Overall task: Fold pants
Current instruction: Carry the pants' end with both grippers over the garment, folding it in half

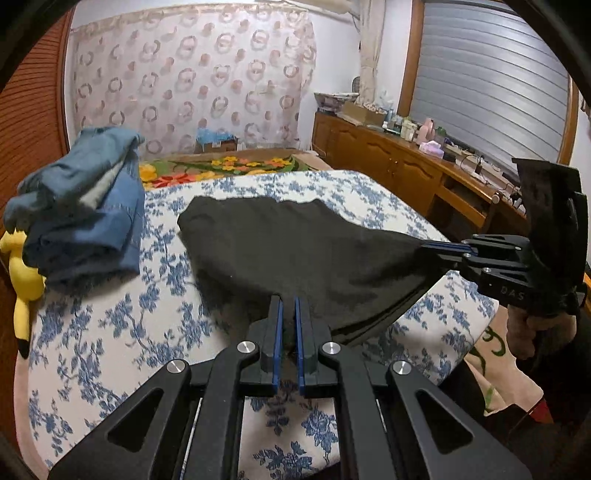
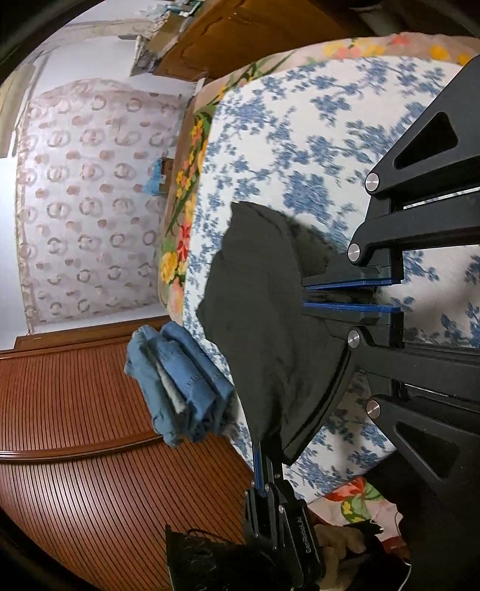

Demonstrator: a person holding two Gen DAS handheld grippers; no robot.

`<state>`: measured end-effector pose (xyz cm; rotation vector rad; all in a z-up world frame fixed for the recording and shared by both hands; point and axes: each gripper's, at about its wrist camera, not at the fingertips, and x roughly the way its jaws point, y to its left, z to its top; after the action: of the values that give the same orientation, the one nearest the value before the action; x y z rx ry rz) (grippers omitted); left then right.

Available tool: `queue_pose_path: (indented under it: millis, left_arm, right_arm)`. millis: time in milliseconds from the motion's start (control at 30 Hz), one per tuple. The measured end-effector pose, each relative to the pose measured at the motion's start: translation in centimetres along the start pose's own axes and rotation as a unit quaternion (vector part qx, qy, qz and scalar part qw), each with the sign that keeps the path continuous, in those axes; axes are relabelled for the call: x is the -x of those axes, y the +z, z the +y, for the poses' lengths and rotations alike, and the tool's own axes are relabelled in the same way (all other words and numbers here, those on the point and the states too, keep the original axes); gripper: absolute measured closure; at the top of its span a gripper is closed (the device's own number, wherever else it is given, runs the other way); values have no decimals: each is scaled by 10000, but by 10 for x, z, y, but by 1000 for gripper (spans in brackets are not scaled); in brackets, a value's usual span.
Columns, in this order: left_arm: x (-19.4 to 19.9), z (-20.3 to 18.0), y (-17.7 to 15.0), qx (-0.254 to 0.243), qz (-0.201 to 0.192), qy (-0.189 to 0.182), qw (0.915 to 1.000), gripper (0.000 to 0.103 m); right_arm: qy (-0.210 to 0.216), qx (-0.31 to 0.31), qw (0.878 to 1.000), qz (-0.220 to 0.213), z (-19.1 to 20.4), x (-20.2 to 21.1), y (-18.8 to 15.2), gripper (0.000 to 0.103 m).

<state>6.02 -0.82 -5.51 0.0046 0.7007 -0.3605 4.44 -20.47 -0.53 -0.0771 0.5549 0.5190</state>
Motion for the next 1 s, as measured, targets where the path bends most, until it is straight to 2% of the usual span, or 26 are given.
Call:
queue_pose_path:
  millis: [333,700,1000]
  left_arm:
    - [4,-6,-7,-21,7,-46,10000,96]
    - [39,-16,3,-74,-326,-130,9994,96]
    - [49,-18,5,-42,-462,-164,9988,96]
  right_arm:
    - [73,-210,9997,67,0,2,-12,96]
    - [160,-179,9994,-247,10,38,-16,96]
    - [196,-179,9988,-405,10,60,-19,96]
